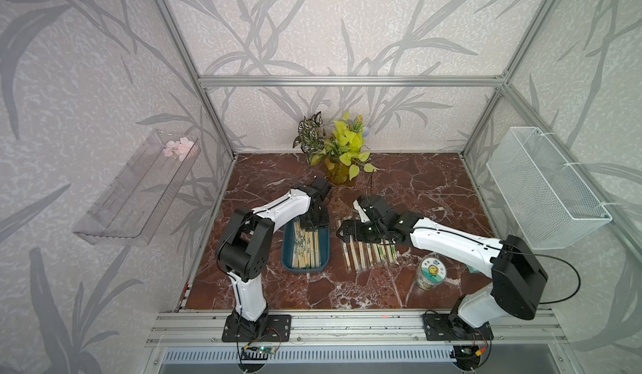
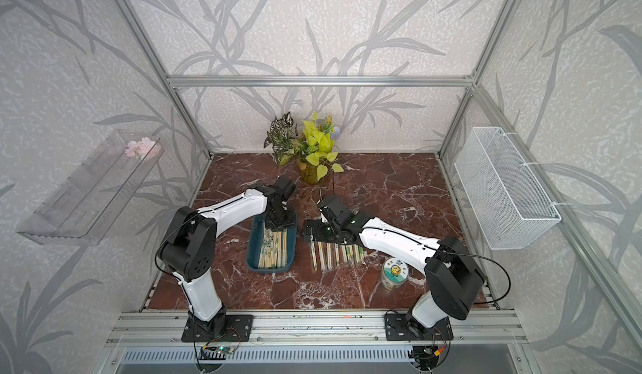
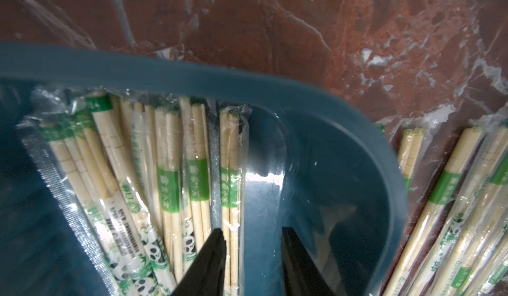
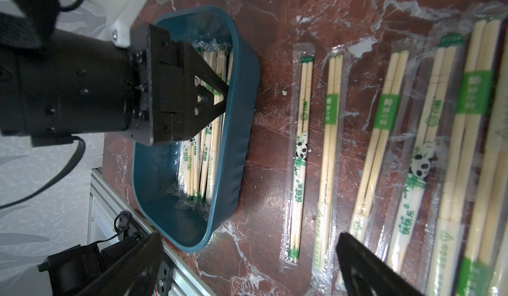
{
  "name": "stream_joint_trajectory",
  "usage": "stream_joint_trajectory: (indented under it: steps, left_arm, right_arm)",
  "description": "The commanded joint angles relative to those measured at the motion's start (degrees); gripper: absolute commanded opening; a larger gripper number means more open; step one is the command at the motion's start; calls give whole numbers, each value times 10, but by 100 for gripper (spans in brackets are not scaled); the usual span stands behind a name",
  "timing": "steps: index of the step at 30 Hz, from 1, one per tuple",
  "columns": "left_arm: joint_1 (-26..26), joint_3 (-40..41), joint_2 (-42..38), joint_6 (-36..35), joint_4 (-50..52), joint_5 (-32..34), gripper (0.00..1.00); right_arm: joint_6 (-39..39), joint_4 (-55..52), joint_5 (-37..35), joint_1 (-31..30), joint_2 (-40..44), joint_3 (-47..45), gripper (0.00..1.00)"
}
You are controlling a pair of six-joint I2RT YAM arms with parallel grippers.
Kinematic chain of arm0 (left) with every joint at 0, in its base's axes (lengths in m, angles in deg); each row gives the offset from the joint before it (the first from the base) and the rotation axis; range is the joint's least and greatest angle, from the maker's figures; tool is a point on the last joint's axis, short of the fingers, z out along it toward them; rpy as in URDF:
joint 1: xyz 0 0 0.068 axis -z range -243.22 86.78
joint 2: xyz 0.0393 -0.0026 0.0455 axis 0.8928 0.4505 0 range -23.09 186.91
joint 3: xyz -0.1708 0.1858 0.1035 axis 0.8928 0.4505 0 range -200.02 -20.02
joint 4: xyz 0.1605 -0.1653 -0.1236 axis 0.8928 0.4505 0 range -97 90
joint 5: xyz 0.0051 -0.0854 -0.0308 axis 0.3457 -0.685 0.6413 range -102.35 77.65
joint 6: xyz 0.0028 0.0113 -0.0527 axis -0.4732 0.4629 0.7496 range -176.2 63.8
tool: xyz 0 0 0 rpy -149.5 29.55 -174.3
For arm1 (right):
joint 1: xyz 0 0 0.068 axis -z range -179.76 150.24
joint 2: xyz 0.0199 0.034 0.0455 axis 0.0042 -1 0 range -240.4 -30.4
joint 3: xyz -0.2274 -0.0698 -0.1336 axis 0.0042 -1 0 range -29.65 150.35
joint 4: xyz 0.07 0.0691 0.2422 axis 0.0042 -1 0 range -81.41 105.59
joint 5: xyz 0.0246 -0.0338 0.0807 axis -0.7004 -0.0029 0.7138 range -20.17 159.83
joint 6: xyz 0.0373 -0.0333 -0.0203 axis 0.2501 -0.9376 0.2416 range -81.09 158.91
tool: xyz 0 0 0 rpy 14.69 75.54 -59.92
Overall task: Take the paired disposable chopsticks out of the storage box
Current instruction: Pick up the paired disposable chopsticks from the storage box.
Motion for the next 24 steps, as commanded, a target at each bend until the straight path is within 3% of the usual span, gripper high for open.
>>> stream_joint_trajectory:
  steps: [1,19,24]
  left_arm:
    - [3,11,15,-2,12,-4,34]
    - [4,-9,67,-10,47,10,32]
    - [8,-37,90,-20,87,25,26]
  right_arm:
    - [-4,-6,1,-2,-6,12,99]
    - [-2,-5,-1,-2,-8,14,99]
    - [-4,-5,-1,-2,-9,15,99]
